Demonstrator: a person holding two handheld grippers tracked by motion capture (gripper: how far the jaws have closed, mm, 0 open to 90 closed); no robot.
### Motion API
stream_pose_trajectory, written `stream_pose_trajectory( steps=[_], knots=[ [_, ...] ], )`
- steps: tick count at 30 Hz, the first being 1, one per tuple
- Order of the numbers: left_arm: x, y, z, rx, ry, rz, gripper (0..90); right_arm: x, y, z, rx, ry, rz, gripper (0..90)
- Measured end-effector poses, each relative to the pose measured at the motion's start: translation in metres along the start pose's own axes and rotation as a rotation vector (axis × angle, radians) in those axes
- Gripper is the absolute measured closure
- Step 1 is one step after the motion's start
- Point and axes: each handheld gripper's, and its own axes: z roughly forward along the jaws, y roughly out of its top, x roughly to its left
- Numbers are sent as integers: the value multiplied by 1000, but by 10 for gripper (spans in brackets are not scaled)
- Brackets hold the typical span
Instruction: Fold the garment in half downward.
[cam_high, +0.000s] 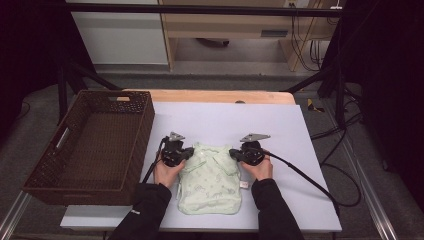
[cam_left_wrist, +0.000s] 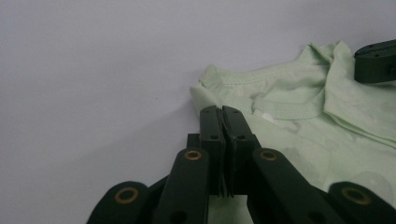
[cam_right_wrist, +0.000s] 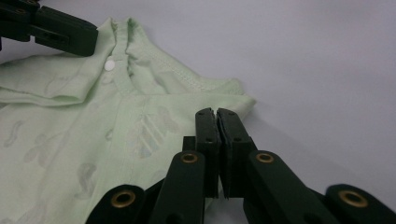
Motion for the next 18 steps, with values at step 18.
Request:
stream_pose_trajectory(
  steps=[18],
  knots=[
    [-17, 9, -43, -123, -76, 72, 871, 15, 10, -44, -122, 42, -47, 885]
  ],
)
